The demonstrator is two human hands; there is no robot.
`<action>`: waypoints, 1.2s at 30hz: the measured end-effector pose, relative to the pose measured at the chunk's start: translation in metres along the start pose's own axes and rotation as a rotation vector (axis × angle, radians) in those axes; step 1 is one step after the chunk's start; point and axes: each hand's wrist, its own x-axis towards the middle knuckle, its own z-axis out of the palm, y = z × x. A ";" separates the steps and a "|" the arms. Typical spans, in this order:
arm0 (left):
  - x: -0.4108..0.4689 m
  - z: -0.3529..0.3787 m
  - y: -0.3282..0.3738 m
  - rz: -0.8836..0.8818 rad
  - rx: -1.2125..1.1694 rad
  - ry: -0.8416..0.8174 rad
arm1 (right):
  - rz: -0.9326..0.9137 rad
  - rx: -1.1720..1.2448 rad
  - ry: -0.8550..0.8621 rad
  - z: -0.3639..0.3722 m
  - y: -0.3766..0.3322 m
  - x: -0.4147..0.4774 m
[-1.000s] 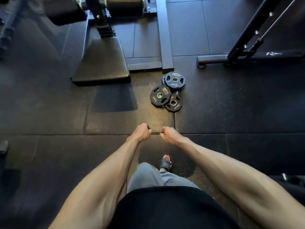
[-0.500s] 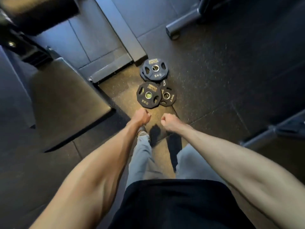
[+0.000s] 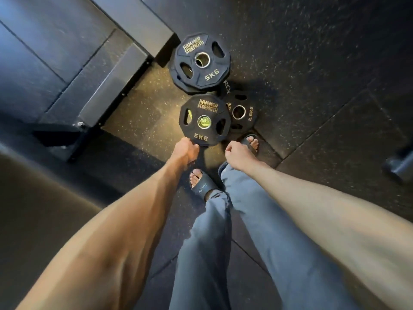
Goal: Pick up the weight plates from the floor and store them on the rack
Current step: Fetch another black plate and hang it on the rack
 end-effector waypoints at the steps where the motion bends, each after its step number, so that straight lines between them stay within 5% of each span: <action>1: 0.024 0.004 -0.003 -0.010 -0.001 -0.003 | 0.024 0.014 0.012 0.008 0.003 0.023; 14: 0.255 0.009 -0.003 -0.157 -0.104 0.202 | 0.359 0.419 0.397 0.072 0.003 0.237; 19: 0.269 0.020 -0.003 -0.103 -0.075 0.284 | 0.291 0.285 0.354 0.070 0.018 0.249; 28: 0.197 -0.004 -0.006 -0.113 -0.190 0.282 | 0.224 0.118 0.290 0.023 -0.002 0.186; 36: 0.013 -0.133 0.082 -0.089 -0.313 0.297 | 0.044 0.170 0.343 -0.120 -0.084 0.035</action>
